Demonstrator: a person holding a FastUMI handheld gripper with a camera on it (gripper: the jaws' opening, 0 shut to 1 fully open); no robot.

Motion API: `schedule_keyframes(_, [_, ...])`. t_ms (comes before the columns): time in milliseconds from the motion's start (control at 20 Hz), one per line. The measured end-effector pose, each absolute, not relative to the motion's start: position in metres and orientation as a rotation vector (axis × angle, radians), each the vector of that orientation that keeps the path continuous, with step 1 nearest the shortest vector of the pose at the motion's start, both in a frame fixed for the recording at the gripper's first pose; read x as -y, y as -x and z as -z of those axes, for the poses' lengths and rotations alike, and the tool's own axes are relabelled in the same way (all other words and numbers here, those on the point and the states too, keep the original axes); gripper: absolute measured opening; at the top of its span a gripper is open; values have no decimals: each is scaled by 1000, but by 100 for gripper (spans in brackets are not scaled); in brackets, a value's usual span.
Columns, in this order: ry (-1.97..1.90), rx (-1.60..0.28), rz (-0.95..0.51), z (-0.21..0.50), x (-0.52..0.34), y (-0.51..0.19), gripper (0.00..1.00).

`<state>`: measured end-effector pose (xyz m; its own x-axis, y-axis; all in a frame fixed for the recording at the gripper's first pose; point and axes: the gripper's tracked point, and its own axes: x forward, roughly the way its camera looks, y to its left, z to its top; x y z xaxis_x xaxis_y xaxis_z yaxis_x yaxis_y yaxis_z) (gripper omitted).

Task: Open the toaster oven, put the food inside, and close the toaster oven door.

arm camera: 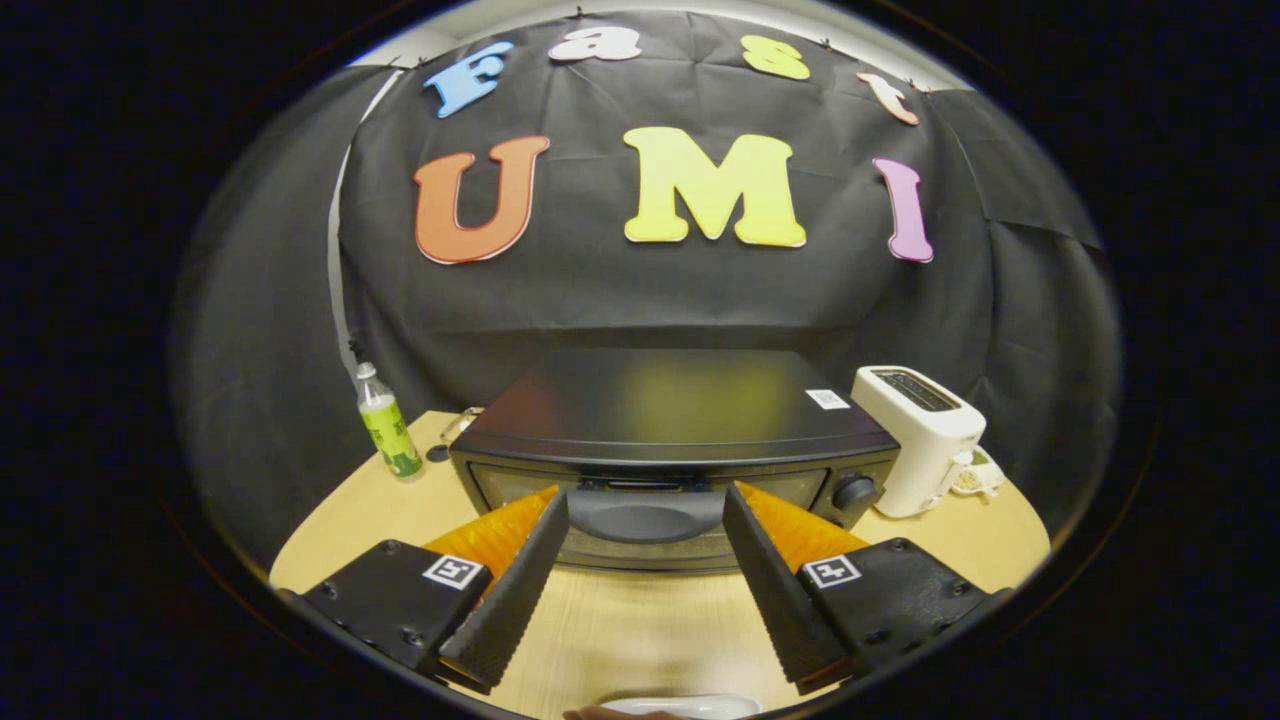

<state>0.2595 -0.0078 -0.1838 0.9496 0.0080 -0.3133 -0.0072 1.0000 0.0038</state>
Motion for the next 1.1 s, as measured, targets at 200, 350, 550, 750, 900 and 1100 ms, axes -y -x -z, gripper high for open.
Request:
schedule_keyframes(200, [-12, -356, -21, 187, 2, -276, 100])
schedule_keyframes(350, [-3, -342, -9, 185, 1, -285, 100])
schedule_keyframes(550, [-16, -361, 6, 191, 5, -291, 100])
schedule_keyframes(750, [16, -373, 32, 192, 8, -294, 100])
schedule_keyframes(900, [18, -367, 46, 194, 9, -293, 99])
schedule_keyframes(1100, [-26, -334, 29, 193, 8, -289, 99])
